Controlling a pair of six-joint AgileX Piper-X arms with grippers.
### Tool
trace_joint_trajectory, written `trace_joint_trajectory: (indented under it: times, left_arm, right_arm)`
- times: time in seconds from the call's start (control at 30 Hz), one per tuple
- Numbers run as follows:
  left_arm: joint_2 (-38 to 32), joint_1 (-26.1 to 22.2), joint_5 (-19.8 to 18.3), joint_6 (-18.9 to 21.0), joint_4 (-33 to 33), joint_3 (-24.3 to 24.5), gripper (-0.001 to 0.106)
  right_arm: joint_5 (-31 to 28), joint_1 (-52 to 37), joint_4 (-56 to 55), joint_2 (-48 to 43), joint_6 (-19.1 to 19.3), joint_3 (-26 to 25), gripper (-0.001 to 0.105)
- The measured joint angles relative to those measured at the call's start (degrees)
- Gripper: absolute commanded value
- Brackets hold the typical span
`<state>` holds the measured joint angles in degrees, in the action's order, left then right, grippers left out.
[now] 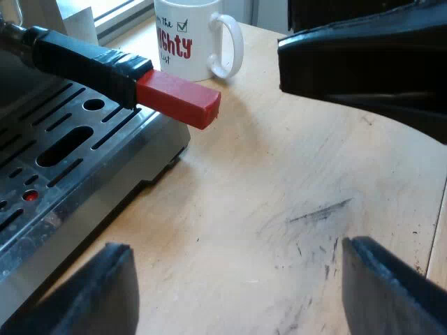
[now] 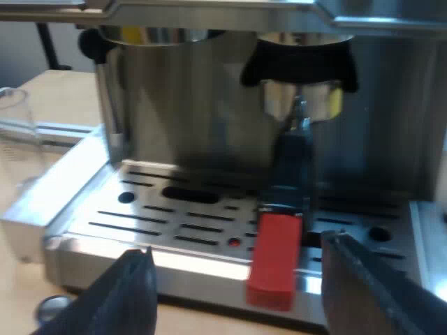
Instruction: Grind coffee beans and then tamp
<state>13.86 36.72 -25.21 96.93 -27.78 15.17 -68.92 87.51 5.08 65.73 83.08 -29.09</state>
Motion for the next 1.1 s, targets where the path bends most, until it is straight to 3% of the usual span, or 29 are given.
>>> trace_joint_trajectory:
  times: [0.27,0.37,0.63,0.73,1.1]
  left_arm:
    - [0.00,0.00,0.00,0.00,0.00,0.00,0.063]
    - [0.00,0.00,0.00,0.00,0.00,0.00,0.063]
    - [0.00,0.00,0.00,0.00,0.00,0.00,0.063]
    - [0.00,0.00,0.00,0.00,0.00,0.00,0.063]
    - [0.00,0.00,0.00,0.00,1.23,0.00,0.063]
  right_arm:
    - [7.49,-0.40,-1.79,0.00,0.00,-2.53,0.054]
    - [9.87,-4.36,-7.98,0.00,-0.49,-6.91,0.054]
    - [21.35,-11.78,-21.46,0.00,-10.05,-11.55,0.054]
    - [22.98,-13.23,-27.53,0.00,-13.50,-12.36,0.054]
    - [30.99,-19.06,-34.84,0.00,-16.45,-15.32,0.054]
